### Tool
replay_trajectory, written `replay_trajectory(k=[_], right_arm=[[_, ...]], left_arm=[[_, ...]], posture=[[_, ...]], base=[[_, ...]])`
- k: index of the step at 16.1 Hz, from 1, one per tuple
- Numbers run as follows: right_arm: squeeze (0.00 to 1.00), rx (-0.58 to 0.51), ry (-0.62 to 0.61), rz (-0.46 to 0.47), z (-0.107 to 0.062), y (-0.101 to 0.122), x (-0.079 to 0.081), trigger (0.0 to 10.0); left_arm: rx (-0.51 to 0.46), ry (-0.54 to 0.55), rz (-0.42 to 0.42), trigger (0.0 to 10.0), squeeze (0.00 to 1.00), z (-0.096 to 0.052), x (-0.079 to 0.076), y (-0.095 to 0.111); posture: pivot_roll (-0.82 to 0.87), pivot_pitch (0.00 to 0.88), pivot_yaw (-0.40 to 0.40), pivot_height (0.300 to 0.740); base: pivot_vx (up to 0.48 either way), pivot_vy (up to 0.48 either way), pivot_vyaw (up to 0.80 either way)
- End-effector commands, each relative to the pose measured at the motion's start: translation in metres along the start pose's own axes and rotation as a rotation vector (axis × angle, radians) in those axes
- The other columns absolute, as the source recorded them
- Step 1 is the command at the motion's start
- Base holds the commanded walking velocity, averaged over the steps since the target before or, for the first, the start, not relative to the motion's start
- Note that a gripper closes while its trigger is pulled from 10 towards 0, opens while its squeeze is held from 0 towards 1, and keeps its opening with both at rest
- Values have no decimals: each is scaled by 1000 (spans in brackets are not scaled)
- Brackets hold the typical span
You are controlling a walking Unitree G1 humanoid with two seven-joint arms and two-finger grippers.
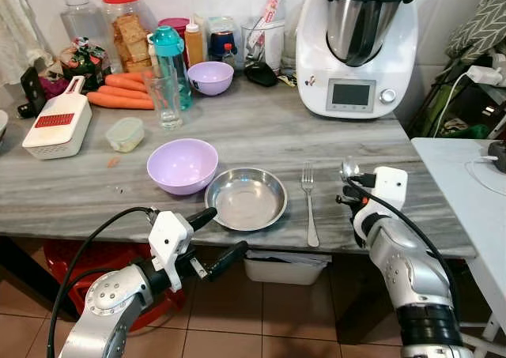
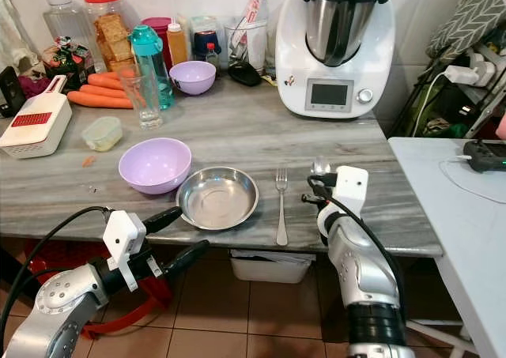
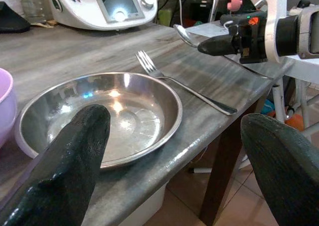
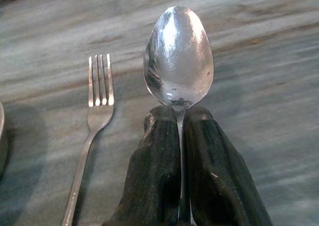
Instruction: Setting the table
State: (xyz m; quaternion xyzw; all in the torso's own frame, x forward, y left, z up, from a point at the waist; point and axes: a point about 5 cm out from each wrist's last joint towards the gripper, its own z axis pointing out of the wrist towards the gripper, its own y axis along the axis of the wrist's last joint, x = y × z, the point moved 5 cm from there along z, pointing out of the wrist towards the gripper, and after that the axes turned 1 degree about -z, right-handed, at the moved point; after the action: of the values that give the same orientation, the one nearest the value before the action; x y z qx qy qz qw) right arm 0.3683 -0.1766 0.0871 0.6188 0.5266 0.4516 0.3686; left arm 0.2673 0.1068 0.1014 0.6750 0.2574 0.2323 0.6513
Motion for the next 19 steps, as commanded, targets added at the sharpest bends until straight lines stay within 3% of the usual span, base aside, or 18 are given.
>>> replay_trajectory(k=[1, 7, 19], right_arm=[[0, 12, 9, 7, 3, 0, 2, 10000], [0, 35, 24, 22, 16, -4, 12, 10000], [0, 41, 15, 30, 24, -11, 13, 10000]], left_arm=[[4, -5, 21, 10000, 0, -1, -1, 3], [6, -15, 20, 10000, 0, -2, -4, 5], [31, -29, 8, 10000, 0, -8, -9, 4]], posture=[[-13, 0, -11, 740], [-10, 0, -8, 740], [-5, 27, -1, 740]], base=[[0, 0, 0], [0, 0, 0], [0, 0, 0]])
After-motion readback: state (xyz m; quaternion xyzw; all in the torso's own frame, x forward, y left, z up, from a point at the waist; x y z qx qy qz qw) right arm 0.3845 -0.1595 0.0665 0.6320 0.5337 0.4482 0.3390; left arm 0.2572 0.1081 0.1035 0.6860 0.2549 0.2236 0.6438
